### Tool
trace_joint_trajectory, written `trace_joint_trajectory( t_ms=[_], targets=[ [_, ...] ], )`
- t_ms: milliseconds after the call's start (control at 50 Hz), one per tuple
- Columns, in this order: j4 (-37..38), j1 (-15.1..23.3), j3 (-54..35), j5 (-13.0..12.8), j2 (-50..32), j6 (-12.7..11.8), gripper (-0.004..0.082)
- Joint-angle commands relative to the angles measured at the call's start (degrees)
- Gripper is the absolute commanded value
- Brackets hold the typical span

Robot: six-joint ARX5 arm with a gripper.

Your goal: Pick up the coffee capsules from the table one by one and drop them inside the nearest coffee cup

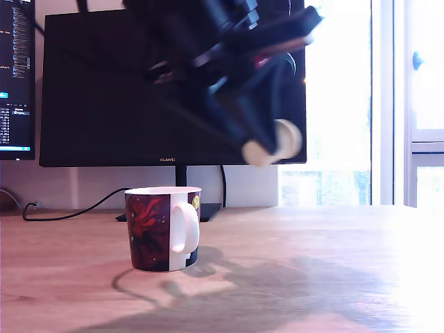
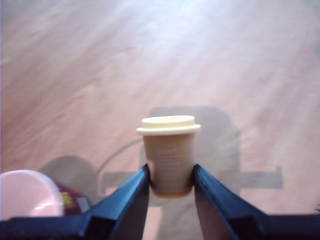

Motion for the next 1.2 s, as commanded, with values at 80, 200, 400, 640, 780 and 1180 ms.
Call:
trace_joint_trajectory(
  t_ms=[80, 200, 400, 640, 780, 1180],
  targets=[
    [0.44, 2.56, -2.27, 1.07, -1.84, 0.96, 0.0125],
    [0.55, 5.07, -3.82, 1.86, -3.78, 1.77, 0.0125],
    [1.33, 10.67, -7.30, 5.42, -8.41, 3.56, 0.0125],
    [3.43, 18.08, -12.02, 13.20, -13.11, 6.10, 0.0125],
    [2.25, 21.55, -12.15, 15.19, -13.66, 7.65, 0.0125],
    [-1.38, 26.23, -12.17, 17.64, -13.66, 11.45, 0.0125]
  ],
)
